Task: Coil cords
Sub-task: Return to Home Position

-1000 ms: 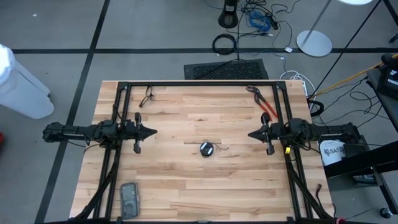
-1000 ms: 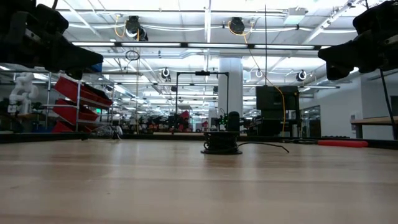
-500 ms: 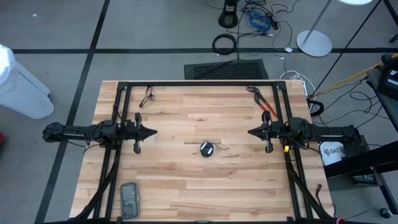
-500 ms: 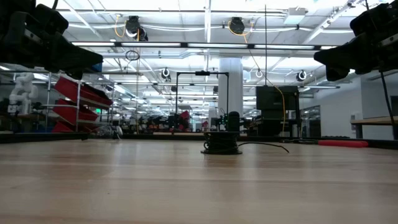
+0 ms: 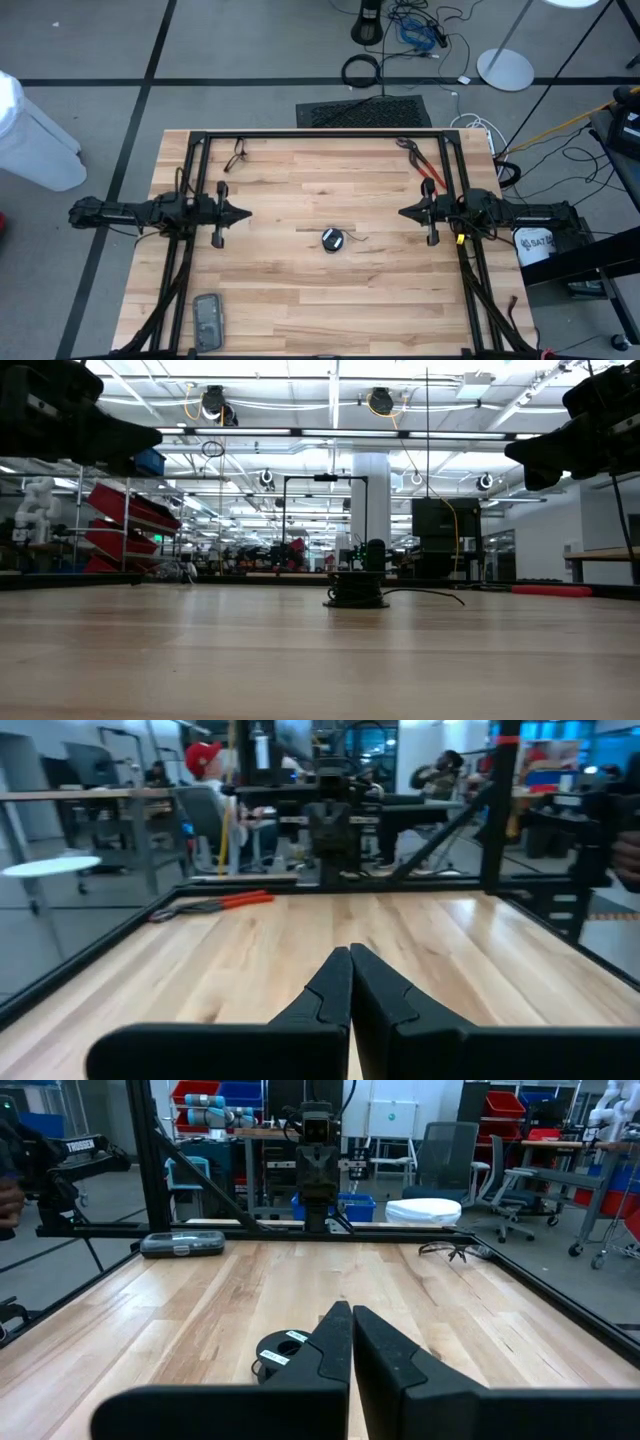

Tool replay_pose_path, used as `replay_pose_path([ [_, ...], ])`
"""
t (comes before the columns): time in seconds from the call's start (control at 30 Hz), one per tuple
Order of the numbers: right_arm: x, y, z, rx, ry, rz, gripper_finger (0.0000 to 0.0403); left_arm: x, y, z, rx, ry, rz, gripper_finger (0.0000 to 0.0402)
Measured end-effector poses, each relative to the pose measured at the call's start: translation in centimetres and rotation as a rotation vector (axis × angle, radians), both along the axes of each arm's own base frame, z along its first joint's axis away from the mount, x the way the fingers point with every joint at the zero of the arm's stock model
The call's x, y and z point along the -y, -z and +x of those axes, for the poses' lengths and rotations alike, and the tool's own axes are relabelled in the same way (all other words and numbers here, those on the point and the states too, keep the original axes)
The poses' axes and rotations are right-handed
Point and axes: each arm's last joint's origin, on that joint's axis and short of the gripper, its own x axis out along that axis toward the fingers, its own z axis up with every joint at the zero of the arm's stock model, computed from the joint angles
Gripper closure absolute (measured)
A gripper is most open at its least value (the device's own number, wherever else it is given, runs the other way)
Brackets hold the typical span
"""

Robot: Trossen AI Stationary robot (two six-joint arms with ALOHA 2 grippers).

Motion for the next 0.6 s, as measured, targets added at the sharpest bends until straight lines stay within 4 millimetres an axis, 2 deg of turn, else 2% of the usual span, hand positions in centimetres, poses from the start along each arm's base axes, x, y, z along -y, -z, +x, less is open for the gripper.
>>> replay_pose_path([
  [0.23,0.00,-0.01,0.00,0.001,0.000,0.000,0.0403,-0.05,0.77,-0.01,-0.079,-0.019,0.031,0.0398],
  [0.6,0.00,-0.02,0.00,0.002,0.000,0.000,0.0403,-0.21,0.41,-0.28,-0.035,-0.047,0.064,0.0398],
])
